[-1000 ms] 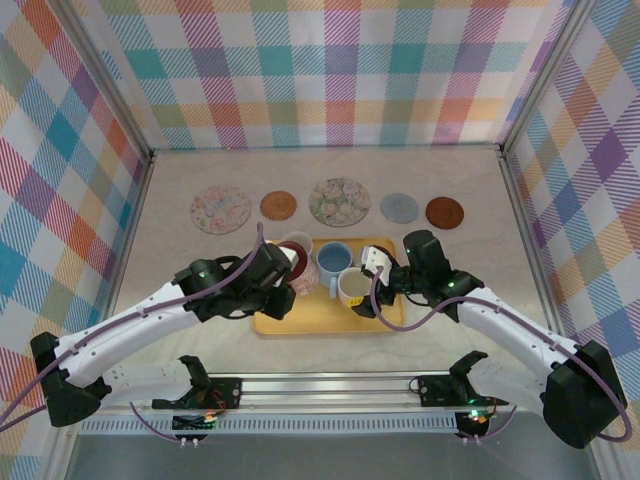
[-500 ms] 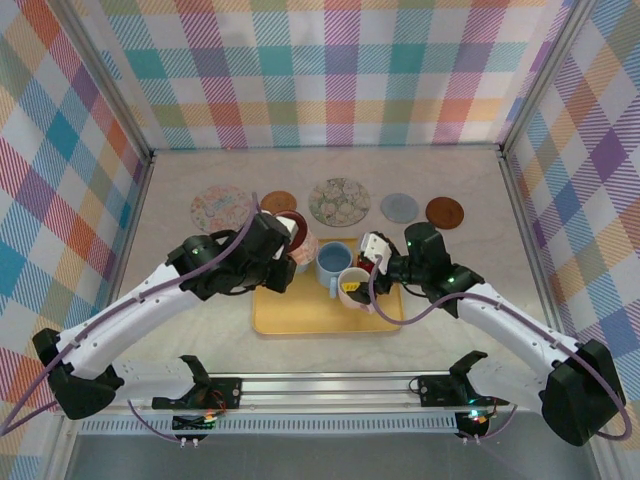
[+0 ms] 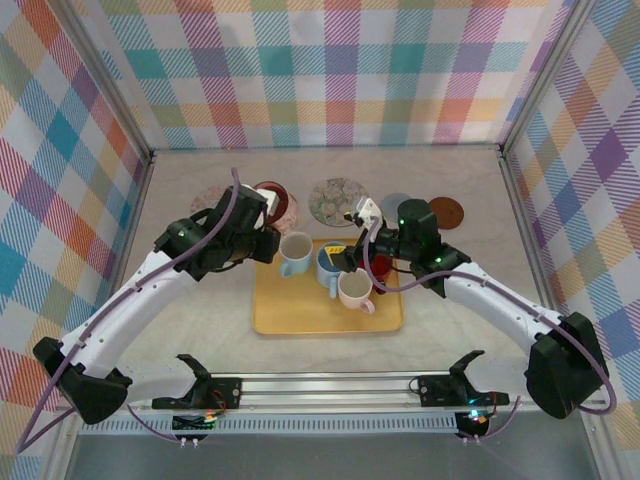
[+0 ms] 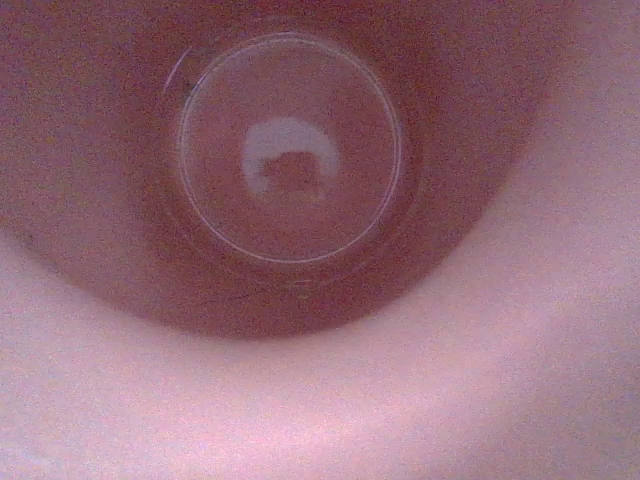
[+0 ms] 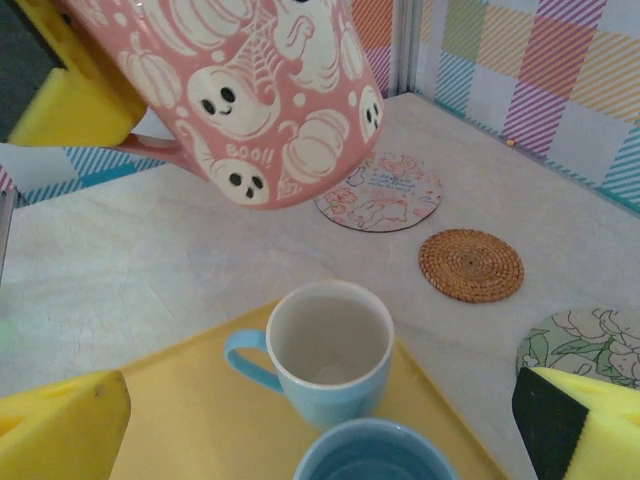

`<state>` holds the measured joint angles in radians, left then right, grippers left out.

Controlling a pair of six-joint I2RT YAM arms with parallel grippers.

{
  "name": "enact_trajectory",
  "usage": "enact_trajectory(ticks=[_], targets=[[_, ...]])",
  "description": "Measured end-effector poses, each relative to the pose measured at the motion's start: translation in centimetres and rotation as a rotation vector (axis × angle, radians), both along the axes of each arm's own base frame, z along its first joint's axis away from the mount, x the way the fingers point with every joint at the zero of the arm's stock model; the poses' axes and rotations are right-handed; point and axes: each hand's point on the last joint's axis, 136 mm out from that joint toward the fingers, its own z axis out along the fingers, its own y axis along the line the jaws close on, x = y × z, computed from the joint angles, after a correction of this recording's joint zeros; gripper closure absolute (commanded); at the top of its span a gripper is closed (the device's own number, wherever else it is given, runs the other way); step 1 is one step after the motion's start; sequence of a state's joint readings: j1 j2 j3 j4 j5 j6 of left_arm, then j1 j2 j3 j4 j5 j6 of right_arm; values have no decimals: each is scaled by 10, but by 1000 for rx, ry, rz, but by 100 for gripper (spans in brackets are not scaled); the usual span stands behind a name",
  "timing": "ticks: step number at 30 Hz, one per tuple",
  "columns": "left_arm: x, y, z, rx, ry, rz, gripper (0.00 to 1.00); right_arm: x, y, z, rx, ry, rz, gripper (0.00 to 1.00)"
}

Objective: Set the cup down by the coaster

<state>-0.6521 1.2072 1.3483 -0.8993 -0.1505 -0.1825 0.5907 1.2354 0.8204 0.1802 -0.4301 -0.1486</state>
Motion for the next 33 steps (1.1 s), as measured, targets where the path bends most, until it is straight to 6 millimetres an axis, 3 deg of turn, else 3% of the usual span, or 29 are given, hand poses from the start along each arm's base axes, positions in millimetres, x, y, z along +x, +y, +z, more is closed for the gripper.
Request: enact_trajectory(ticks=[13, 23, 33], targets=[[45, 40, -5, 21, -66, 119, 100, 13, 8, -9, 53, 114, -39, 1], [80, 77, -48, 80, -22, 228, 100, 29, 19, -9, 64, 146, -44, 1], [106, 114, -76, 53, -13, 326, 100, 44, 31, -12, 71, 177, -45, 1]])
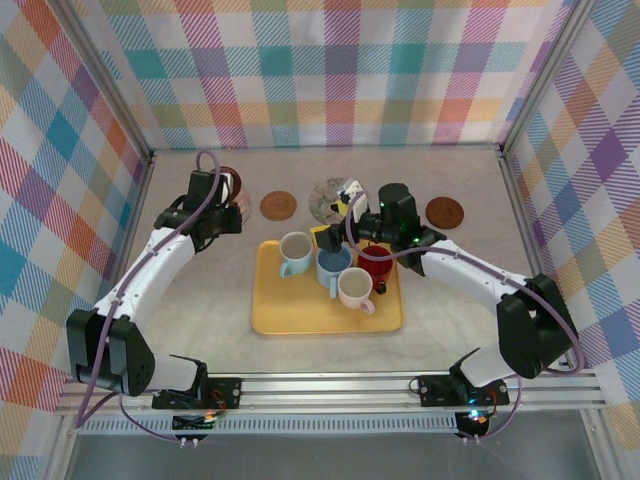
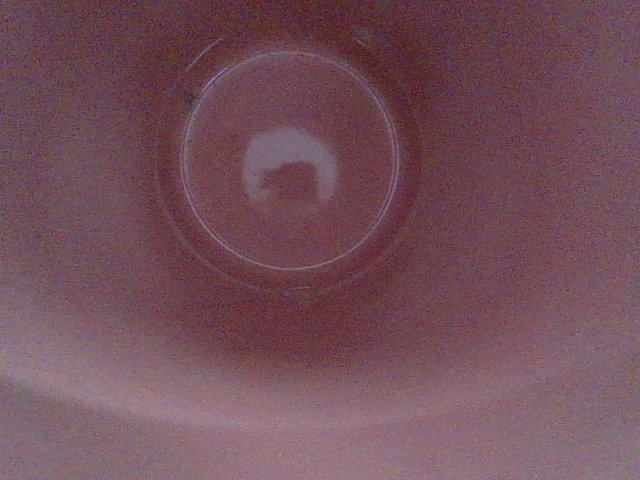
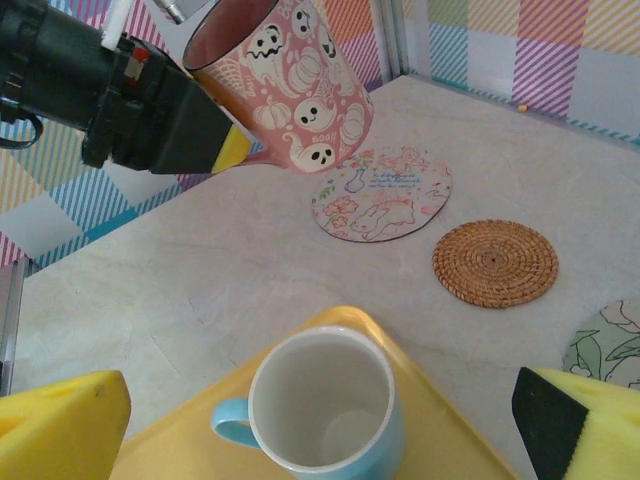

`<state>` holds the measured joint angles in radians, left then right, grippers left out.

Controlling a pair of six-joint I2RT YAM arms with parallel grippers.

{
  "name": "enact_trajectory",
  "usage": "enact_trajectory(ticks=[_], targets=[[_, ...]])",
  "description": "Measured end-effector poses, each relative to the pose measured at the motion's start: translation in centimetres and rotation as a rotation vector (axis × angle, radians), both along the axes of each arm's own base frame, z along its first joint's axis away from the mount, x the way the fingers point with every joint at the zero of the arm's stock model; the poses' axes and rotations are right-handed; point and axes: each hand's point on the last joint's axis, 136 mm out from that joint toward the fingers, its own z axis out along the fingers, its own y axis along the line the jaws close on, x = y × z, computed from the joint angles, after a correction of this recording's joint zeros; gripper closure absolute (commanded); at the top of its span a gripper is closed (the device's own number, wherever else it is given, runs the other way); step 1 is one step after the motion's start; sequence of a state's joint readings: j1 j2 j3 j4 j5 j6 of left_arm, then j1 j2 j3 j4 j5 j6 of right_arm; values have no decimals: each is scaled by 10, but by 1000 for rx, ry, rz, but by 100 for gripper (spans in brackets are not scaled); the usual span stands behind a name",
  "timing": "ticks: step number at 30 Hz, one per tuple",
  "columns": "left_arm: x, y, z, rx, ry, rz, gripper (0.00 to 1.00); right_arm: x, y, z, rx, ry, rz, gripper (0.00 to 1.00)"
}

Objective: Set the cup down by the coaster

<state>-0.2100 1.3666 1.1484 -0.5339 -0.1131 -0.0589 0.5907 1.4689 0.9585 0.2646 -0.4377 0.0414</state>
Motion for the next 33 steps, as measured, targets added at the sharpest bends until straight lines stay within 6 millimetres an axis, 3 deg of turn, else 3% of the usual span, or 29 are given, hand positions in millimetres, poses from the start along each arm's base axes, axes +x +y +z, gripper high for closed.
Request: enact_trajectory(ticks=[6, 11, 18, 27, 33], targets=[[16, 12, -20, -21, 21, 32, 100, 2, 2, -6, -8, 13, -4, 1], [30, 26, -38, -43, 42, 61, 100, 4, 5, 0, -7, 6, -9, 1], [48, 50, -52, -50, 25, 109, 100, 8, 4, 0, -14, 9, -42, 1], [65, 53, -85, -51, 55, 93, 100, 5, 7, 0, -10, 20, -40, 1], [77, 54, -96, -50, 39, 95, 100, 3, 9, -1, -10, 21, -35, 1]])
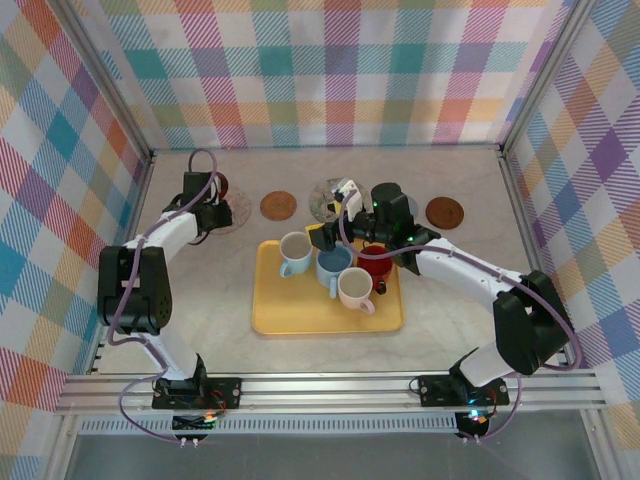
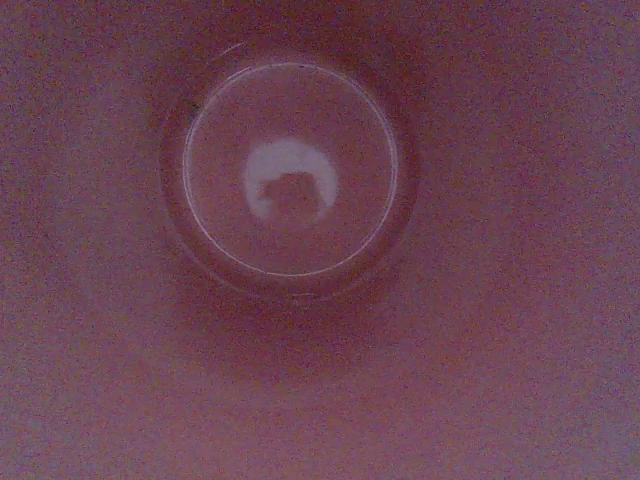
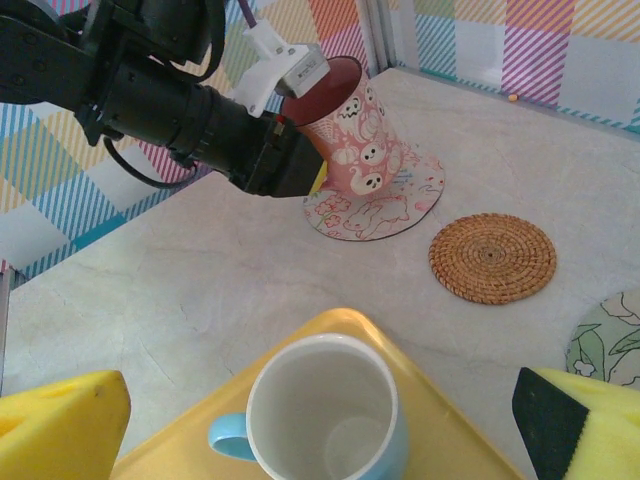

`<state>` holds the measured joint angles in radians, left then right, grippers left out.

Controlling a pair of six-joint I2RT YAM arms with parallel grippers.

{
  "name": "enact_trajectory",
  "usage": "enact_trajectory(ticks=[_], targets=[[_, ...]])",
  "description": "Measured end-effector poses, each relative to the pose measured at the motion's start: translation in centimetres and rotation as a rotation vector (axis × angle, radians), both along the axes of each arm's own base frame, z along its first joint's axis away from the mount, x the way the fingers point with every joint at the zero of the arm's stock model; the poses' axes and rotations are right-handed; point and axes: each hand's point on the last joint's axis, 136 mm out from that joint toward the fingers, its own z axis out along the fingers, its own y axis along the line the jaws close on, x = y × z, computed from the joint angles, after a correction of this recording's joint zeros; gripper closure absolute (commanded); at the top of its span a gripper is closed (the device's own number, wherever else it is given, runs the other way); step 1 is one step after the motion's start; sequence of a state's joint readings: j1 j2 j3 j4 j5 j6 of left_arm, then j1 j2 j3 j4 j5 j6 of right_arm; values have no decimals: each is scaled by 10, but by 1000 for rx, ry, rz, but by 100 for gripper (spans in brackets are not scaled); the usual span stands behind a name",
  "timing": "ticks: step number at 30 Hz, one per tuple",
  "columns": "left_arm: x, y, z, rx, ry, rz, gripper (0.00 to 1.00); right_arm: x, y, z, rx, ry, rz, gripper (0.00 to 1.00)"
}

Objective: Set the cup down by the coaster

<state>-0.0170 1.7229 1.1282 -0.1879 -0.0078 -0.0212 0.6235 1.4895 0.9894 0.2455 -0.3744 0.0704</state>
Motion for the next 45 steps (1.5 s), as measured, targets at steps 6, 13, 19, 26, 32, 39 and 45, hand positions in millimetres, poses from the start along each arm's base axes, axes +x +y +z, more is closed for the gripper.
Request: enact_trajectory(ticks=[6, 13, 19, 26, 32, 39, 45], targets=[[8, 1, -10, 3, -17, 4, 100, 0, 0, 0, -1, -2, 1, 1], [5, 6, -19, 28, -16, 25, 100, -2, 2, 0, -2, -2, 7, 1], [7, 10, -22, 31, -23, 34, 98, -2, 2, 0, -4, -5, 9, 1], [6, 12, -26, 38, -27, 41, 87, -3, 2, -1, -7, -8, 11, 1], [8, 13, -25, 43, -43, 46, 70, -3, 3, -1, -14, -24, 19, 1], [17, 15, -17, 52, -92, 48, 61, -4, 3, -1, -15, -26, 22, 1], [17, 16, -16, 57, -95, 52, 61, -5, 3, -3, -17, -23, 22, 1]])
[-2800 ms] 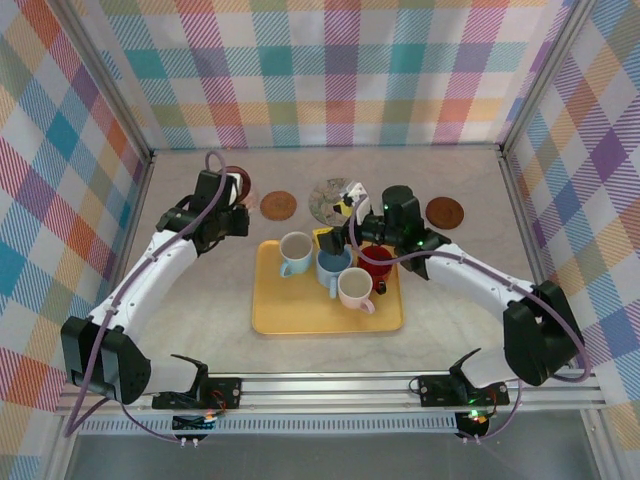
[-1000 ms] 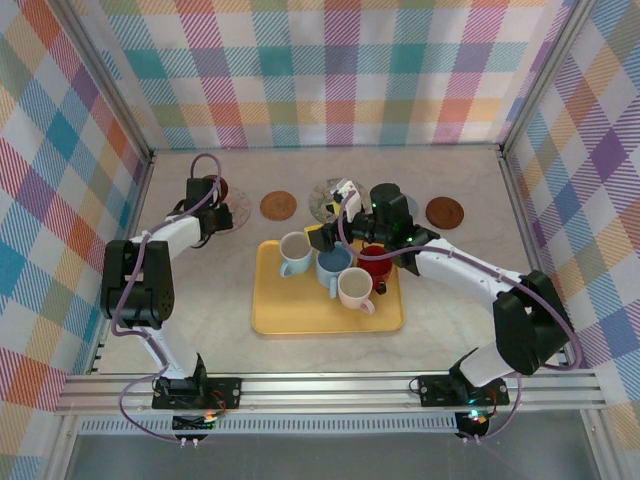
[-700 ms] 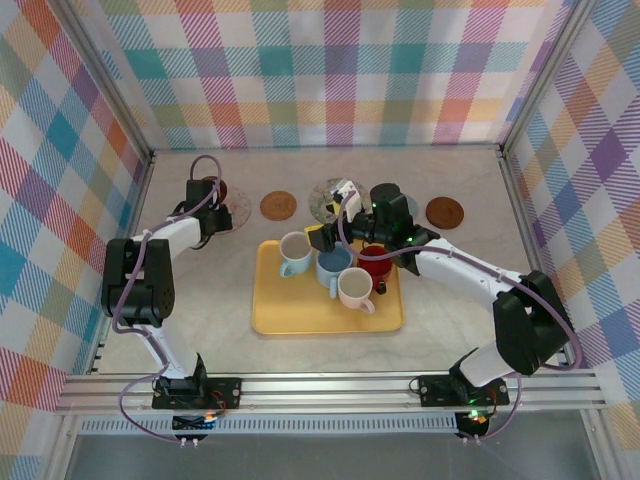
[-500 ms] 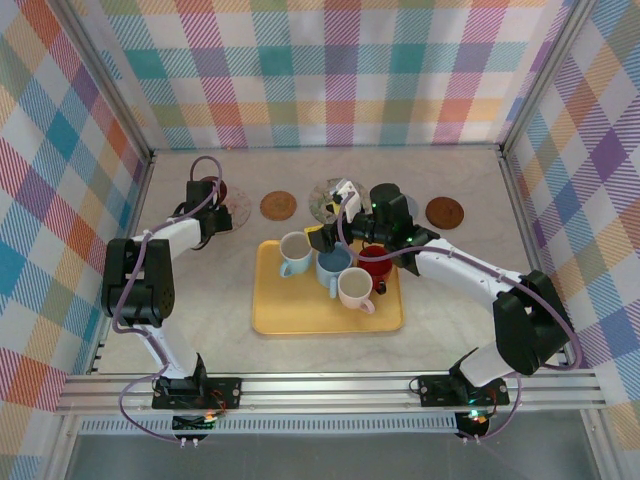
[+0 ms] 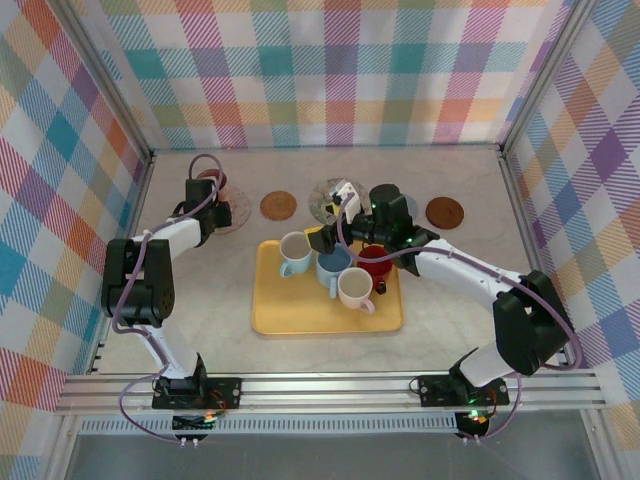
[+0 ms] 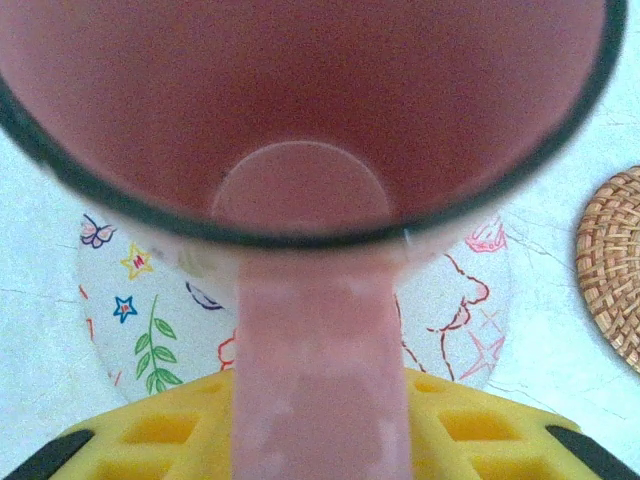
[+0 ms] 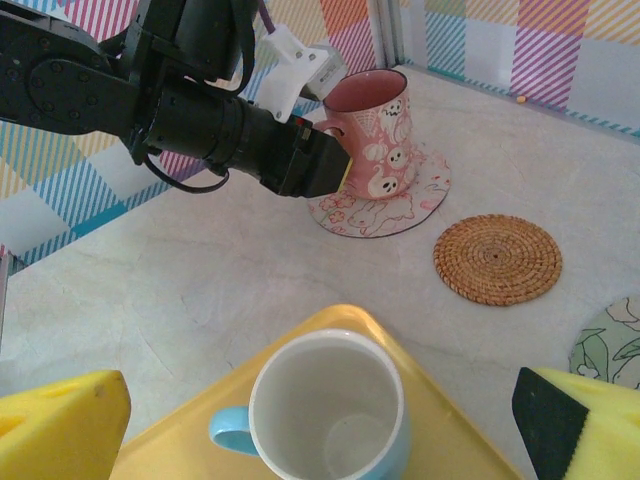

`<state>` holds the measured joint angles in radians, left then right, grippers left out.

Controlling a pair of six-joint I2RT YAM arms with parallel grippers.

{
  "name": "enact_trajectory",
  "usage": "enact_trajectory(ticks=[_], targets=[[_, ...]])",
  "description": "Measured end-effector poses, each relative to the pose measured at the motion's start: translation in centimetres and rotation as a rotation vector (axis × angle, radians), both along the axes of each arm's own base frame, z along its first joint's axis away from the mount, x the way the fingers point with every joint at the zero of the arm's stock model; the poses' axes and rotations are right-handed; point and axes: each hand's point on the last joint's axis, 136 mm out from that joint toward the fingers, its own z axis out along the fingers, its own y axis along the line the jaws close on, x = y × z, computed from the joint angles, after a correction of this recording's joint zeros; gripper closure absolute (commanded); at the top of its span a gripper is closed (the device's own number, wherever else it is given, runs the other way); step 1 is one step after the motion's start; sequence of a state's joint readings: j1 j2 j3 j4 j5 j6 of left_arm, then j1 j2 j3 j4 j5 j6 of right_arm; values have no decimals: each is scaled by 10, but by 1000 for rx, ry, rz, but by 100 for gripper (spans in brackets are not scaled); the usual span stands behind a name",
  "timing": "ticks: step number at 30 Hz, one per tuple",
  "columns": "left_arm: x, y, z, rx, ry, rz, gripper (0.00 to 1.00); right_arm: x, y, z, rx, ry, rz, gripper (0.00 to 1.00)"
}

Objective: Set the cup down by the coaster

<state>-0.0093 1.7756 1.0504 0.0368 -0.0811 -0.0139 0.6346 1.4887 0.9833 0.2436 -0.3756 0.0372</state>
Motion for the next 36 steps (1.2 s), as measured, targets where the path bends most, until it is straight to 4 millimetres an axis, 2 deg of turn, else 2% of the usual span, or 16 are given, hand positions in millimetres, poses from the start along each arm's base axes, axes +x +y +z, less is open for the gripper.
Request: enact_trajectory(ticks=[4, 10, 15, 21, 30, 36], targets=[[0, 1, 1, 2, -3, 2, 60, -1, 0, -2, -2, 3, 0, 1], [-3, 0, 13, -4, -27, 6, 49, -2, -1, -1, -1, 3, 2, 1], [-8, 0, 32, -14, -64, 13, 39, -2, -1, -1, -1, 3, 2, 1], [-15, -3, 66, -31, -126, 2, 26, -2, -1, -1, -1, 3, 2, 1], [-27, -17, 107, -83, -161, -62, 13, -5, -3, -1, -19, -11, 10, 1], [-36, -29, 157, -122, -239, -116, 8, -6, -5, 3, -28, -37, 16, 1]])
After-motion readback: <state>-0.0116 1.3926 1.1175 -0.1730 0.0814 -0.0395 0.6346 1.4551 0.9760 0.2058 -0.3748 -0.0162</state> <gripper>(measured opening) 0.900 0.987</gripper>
